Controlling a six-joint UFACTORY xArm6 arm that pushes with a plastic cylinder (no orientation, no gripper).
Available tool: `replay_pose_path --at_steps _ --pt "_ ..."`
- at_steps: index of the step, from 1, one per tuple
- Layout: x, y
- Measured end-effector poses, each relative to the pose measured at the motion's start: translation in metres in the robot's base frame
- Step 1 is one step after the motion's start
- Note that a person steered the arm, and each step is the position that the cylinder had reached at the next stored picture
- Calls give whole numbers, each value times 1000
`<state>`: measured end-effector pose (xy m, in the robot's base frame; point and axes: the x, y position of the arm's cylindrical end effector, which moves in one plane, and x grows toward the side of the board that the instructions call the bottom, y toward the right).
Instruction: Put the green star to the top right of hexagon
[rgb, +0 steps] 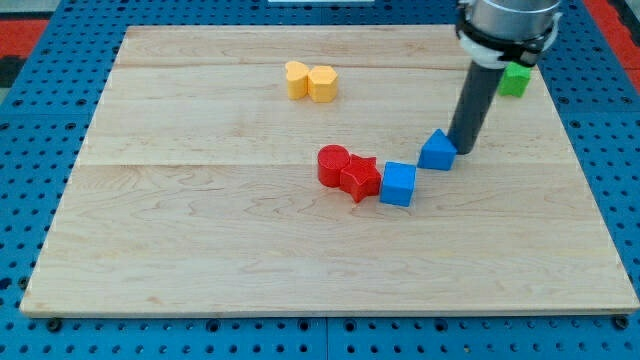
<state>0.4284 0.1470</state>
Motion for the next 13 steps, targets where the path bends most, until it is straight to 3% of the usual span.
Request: replay_pose_path --at_steps 2,3,7,10,13 --pt "21 -54" --pt "9 -38" --pt "-84 197" --pt "-153 189" --pt "-110 188"
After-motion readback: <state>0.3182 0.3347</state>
